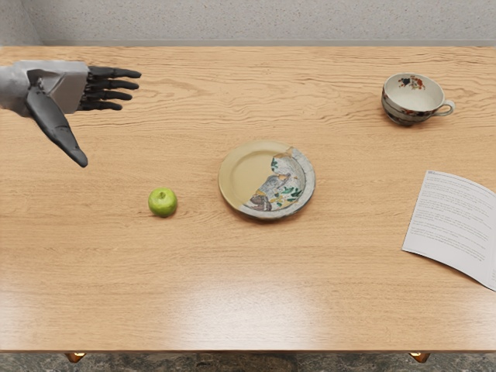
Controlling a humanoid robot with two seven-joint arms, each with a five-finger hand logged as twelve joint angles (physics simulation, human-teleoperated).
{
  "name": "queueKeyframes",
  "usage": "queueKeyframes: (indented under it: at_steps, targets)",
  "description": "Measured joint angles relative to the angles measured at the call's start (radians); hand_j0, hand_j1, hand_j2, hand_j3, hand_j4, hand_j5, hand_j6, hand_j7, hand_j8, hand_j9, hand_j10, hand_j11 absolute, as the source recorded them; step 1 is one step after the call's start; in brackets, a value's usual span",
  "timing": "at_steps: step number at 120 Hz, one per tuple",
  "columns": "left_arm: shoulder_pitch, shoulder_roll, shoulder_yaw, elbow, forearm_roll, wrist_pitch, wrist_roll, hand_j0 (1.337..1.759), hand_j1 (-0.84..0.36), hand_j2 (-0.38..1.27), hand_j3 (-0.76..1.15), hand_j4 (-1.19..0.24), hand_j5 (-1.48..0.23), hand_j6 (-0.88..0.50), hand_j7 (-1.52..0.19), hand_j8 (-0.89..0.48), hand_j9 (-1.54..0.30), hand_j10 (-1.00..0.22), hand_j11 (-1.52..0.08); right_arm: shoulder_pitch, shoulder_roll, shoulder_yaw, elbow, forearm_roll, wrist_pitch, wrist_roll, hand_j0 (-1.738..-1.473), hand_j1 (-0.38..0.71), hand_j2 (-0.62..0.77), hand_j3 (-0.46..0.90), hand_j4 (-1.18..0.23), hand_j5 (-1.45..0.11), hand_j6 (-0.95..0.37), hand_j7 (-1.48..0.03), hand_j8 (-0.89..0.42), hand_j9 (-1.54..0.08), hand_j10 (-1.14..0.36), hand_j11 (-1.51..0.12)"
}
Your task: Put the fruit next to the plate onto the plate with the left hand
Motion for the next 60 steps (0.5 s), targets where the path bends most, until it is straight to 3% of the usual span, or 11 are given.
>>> queueKeyframes:
  at_steps: [24,47,60]
  targets:
    - [0.011,-0.003,0.004,-0.017,0.087,0.033,0.020,1.658,0.35,0.00,0.00,0.00,0.00,-0.01,0.00,0.00,0.00,0.00,0.00,-0.015,0.000,0.000,-0.001,0.000,-0.004,-0.002,-1.658,-0.35,0.00,0.00,0.00,0.00,0.00,0.00,0.00,0.00,0.00,0.00]
    - [0.140,-0.024,0.012,-0.116,0.242,0.362,0.102,1.658,0.34,0.00,0.00,-0.01,-0.01,-0.01,-0.01,-0.01,-0.01,-0.01,-0.01,-0.019,0.000,0.000,-0.001,0.000,-0.006,-0.003,-1.658,-0.35,0.00,0.00,0.00,0.00,0.00,0.00,0.00,0.00,0.00,0.00]
    - [0.145,-0.037,0.049,-0.216,0.311,0.589,0.128,1.658,0.34,0.00,0.00,-0.01,-0.01,-0.01,-0.01,-0.01,-0.01,-0.01,-0.01,-0.019,0.000,0.000,-0.001,0.000,-0.006,-0.003,-1.658,-0.35,0.00,0.00,0.00,0.00,0.00,0.00,0.00,0.00,0.00,0.00]
